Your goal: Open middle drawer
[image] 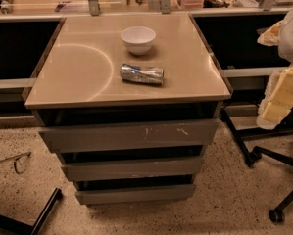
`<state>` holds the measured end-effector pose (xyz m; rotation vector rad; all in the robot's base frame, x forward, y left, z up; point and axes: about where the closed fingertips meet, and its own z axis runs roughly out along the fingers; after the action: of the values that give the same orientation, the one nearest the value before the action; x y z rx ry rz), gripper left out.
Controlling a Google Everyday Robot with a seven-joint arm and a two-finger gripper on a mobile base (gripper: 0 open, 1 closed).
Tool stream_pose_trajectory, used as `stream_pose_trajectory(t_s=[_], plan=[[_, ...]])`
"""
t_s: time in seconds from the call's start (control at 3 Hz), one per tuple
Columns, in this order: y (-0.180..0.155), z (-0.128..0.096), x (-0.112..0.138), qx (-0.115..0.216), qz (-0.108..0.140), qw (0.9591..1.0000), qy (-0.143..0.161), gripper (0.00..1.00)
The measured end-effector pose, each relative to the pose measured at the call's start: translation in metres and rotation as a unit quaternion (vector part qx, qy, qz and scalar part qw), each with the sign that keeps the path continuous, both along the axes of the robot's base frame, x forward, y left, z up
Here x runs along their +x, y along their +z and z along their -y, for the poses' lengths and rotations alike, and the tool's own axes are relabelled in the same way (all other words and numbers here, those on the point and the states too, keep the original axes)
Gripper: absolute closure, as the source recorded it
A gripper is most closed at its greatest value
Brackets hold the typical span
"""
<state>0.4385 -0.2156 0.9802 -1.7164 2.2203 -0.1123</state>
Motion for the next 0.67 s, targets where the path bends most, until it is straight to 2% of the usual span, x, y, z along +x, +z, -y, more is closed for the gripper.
stream_pose_trajectory(t_s=[0.67], plan=[[-0.0024, -0.0039, 0.0022, 0.007, 0.005, 1.0, 0.001, 0.0]])
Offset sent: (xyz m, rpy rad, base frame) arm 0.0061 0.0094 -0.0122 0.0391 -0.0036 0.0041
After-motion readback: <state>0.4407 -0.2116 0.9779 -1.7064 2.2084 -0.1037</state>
